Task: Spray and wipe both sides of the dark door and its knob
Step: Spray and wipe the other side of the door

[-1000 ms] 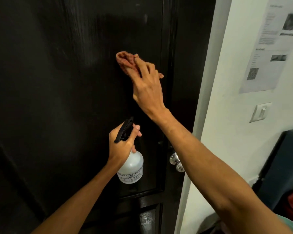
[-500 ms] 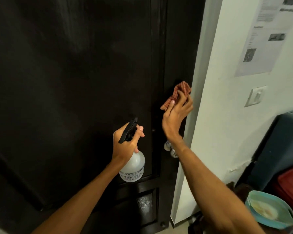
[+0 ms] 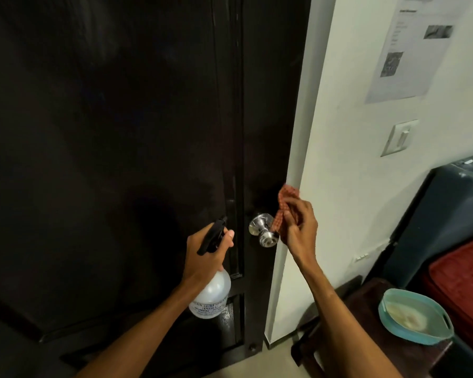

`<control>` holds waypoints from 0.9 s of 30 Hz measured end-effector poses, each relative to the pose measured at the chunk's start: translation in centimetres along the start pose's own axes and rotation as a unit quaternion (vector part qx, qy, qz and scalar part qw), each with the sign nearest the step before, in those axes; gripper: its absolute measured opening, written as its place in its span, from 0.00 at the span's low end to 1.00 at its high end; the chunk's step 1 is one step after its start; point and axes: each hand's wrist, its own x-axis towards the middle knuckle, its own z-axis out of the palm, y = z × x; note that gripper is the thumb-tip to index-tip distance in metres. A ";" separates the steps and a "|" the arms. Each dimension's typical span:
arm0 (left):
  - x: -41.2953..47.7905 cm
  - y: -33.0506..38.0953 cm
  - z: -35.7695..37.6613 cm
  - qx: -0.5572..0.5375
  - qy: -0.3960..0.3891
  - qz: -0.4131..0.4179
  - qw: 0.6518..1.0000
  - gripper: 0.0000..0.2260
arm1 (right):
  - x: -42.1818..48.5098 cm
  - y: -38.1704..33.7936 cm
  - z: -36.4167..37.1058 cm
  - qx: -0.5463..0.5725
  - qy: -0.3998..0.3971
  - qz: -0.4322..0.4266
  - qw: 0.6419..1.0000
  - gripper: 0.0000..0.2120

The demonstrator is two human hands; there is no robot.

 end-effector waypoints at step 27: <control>-1.4 -3.2 4.1 0.049 -0.021 -0.111 0.992 0.09 | -0.2 0.2 2.5 -0.403 -0.200 -0.215 0.867 0.16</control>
